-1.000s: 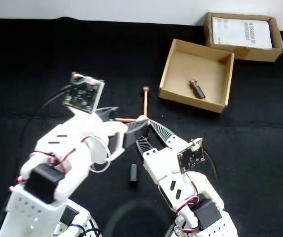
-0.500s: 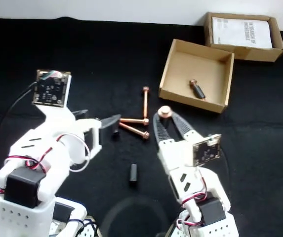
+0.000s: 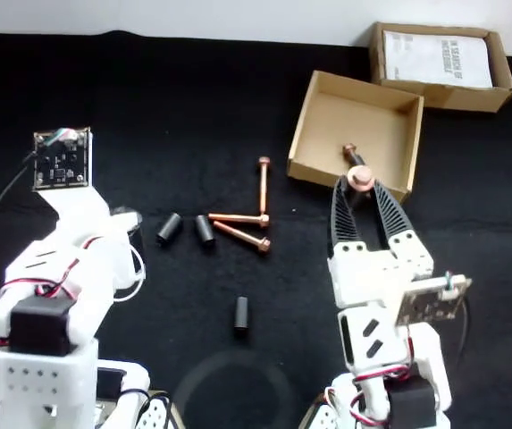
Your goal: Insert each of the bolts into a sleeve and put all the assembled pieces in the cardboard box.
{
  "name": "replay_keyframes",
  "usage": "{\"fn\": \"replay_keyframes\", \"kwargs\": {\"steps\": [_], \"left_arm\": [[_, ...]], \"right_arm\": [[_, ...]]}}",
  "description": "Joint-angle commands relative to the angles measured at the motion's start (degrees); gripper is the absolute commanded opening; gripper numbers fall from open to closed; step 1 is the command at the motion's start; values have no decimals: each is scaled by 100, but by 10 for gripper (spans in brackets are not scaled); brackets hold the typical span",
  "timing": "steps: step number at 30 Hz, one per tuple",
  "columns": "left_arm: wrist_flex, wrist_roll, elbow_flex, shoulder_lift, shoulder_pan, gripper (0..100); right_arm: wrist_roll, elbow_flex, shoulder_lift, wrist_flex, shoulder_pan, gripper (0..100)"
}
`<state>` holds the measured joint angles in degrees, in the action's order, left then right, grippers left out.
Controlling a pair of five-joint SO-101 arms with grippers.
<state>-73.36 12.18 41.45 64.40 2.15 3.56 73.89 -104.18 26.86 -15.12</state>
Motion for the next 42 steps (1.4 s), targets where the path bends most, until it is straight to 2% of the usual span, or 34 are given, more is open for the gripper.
{"fn": "replay_keyframes", "kwargs": {"steps": [1, 4, 7, 12, 25, 29, 35, 42], "left_arm": [[26, 44, 664, 48, 277, 12], [97, 44, 1385, 48, 382, 12], [519, 44, 2079, 48, 505, 12], [1662, 44, 2958, 48, 699, 12], [4369, 26, 4848, 48, 690, 13], [5257, 18, 5279, 48, 690, 13], [5433, 9, 5367, 48, 690, 13], [5433, 9, 5367, 48, 690, 13]], "right_arm": [[422, -400, 233, 22, 92, 8], [457, -734, 725, 13, 171, 8], [457, -1218, 1490, 4, 224, 8], [457, -2105, 2862, 4, 365, 8], [457, -4031, 5921, -4, 374, 8], [457, -4277, 6862, -664, 382, 8], [457, -4321, 8215, -2105, 549, 8], [448, -4330, 9253, -2905, 664, 8]]}}
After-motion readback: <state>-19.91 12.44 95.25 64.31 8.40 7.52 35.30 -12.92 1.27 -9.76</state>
